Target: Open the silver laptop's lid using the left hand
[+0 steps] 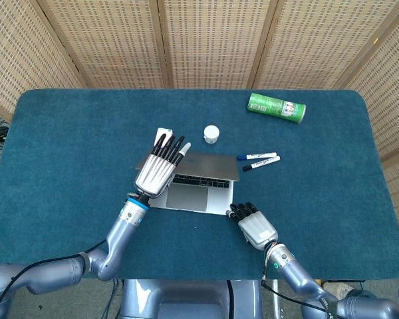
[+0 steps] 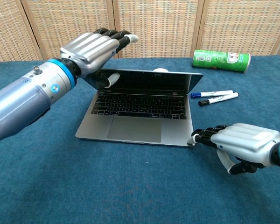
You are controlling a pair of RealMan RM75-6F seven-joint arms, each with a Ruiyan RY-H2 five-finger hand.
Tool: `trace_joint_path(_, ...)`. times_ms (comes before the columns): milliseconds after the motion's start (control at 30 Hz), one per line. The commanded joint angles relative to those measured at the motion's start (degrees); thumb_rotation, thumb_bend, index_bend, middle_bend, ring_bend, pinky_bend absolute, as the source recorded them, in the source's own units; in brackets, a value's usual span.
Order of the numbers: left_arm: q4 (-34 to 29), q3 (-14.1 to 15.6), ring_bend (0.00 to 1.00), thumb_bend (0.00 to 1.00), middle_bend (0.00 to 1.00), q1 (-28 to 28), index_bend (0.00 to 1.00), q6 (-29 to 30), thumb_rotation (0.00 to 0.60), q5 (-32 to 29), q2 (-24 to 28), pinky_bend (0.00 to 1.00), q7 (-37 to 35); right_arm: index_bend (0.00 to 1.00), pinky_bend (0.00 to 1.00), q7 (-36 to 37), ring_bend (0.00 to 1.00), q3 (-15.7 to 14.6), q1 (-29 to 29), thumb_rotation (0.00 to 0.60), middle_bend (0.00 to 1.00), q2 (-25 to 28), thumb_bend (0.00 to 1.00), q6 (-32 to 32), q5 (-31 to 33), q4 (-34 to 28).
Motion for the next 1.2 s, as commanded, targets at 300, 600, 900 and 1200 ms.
trace_joint_path(300, 0.37, -3.22, 0.0, 0.48, 0.0, -2.96, 0.0, -0.94, 0.6, -4.86, 1.49, 0.0, 2.22, 0.12, 0.06, -2.6, 0.0, 0.17, 1.37, 0.6, 0.15, -0.64, 1.0, 0.63, 1.54, -0.88)
trace_joint_path(600, 2.03, -5.22, 0.0, 0.48, 0.0, -5.09, 0.0, -2.05, 0.6, -8.4, 2.37, 0.0, 2.83, 0.12, 0.05, -5.52, 0.0, 0.59, 2.77, 0.6, 0.15, -0.68, 1.0, 1.09, 3.42, -2.03)
trace_joint_path(900, 3.29, -6.0, 0.0, 0.48, 0.0, -7.21, 0.0, -3.31, 0.6, -11.85, 3.18, 0.0, 2.38, 0.15, 0.05, -8.41, 0.0, 0.88, 4.57, 0.6, 0.16, -0.04, 1.0, 1.4, 6.5, -3.72)
trace_joint_path(1200, 5.08, -7.69, 0.0, 0.48, 0.0, -10.4, 0.0, -3.6, 0.6, -16.44, 3.13, 0.0, 4.13, 0.16, 0.05, -10.06, 0.0, 0.24, 6.09, 0.6, 0.17, 0.28, 1.0, 1.41, 8.38, -3.99)
